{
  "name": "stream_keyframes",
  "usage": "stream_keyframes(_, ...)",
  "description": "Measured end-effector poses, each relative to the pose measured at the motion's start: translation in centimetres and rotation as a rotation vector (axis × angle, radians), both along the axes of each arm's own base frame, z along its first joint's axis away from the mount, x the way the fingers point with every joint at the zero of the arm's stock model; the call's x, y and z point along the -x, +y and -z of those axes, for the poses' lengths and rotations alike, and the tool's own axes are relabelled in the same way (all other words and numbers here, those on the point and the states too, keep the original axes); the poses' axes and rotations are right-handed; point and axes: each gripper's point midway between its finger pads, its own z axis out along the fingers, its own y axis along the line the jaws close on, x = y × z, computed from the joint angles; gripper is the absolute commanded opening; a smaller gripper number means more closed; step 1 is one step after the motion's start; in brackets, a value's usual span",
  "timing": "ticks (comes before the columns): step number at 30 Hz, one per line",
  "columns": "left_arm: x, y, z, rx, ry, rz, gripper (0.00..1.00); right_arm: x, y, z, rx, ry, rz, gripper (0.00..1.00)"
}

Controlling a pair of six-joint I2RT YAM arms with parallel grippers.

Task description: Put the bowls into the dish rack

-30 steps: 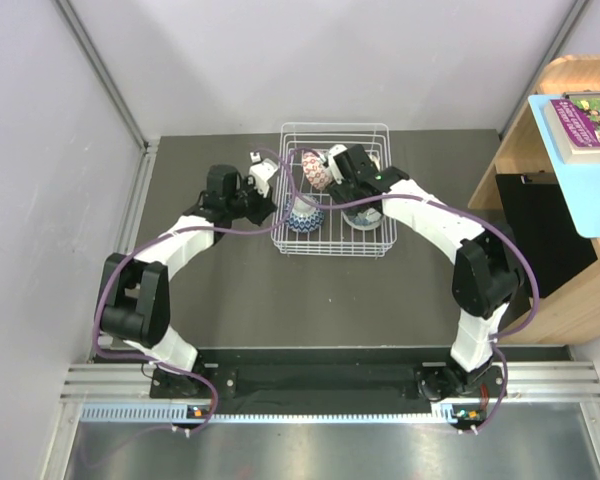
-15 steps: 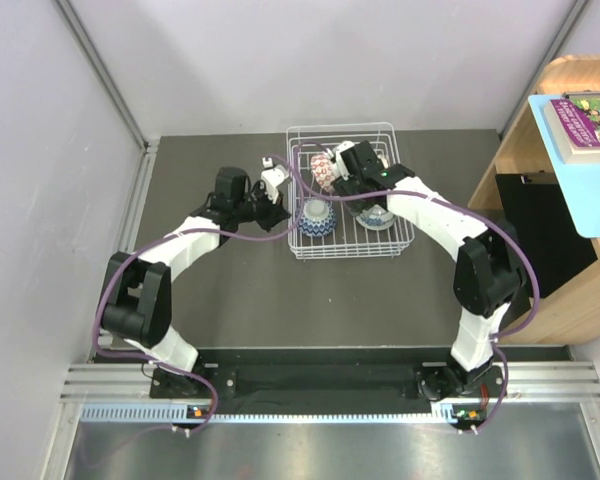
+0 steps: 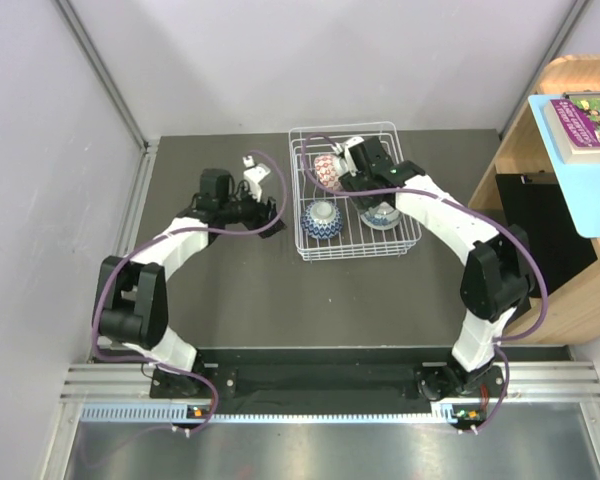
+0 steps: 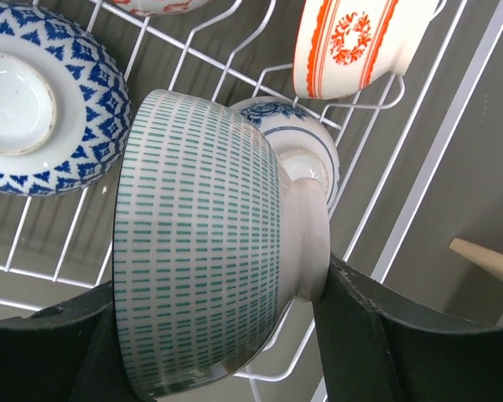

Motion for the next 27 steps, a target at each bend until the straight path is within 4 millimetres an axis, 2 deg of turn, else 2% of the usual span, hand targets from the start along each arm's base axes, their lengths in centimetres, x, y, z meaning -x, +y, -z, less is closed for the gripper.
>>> stream_keyframes(1,-0.2,1.0,-0.1,0.001,0.008,-0.028,0.89,0.1,0.0,0.0,0.000,0.004,0.001,0.00)
stream_keyframes(4,-0.8,3.4,-1.2,0.002,-0.008,-0.096,0.95,0.5,-0.2,0.5,0.005,0.017,0.002,0.00)
stream_keyframes(6,-0.8,4.0,-2.4,0.004,-0.040,-0.112,0.99,0.8,-0.4,1.1,0.016,0.032,0.003,0.00)
stream_keyframes(11,-0.1,4.4,-5.5,0.009,-0.134,-0.110,0.99,1.2,-0.6,1.4,0.036,0.039,0.005,0.00)
stream_keyframes(15,0.3,5.1,-6.3,0.009,-0.161,-0.123,0.99,1.5,-0.3,1.6,0.069,0.029,0.000,0.00)
stream_keyframes(21,0.9,6.2,-6.8,0.001,-0.180,-0.141,0.99,2.3,0.6,3.1,0.154,0.037,-0.037,0.00)
stream_keyframes(27,1.9,6.6,-8.7,0.004,-0.237,-0.149,0.99,2.3,0.3,4.7,0.215,0.061,-0.040,0.00)
